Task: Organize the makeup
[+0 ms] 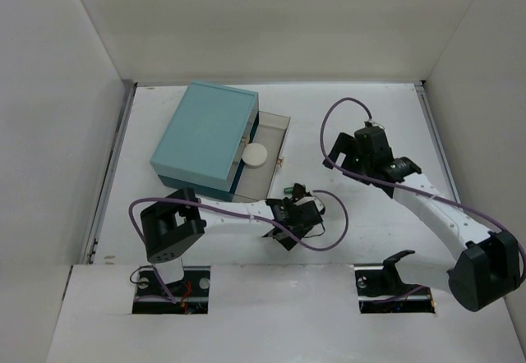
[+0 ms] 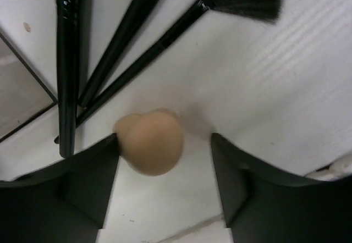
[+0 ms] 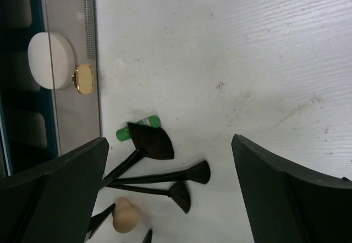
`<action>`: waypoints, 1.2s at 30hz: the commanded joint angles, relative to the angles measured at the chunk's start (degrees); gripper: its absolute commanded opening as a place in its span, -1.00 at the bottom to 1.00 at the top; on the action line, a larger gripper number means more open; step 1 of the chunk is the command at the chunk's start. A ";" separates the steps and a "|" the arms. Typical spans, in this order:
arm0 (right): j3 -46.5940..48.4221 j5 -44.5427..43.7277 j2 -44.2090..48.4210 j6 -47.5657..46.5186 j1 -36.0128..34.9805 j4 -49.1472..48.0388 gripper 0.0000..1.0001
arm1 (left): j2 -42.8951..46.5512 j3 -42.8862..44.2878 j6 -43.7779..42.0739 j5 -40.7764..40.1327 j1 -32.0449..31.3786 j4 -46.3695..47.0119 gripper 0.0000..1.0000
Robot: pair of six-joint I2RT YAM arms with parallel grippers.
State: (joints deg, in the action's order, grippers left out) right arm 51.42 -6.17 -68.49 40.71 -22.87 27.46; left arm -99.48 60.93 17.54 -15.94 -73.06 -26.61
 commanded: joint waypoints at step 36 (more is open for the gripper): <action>-6.42 0.46 10.30 0.78 0.86 -3.82 0.99 | 10.44 12.29 -9.98 -10.07 20.29 5.87 0.84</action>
State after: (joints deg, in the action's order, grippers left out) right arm 45.52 -5.76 -60.34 40.95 -21.47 26.11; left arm -93.86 70.96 10.09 -25.67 -50.96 -22.63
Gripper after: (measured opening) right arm 0.995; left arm 0.909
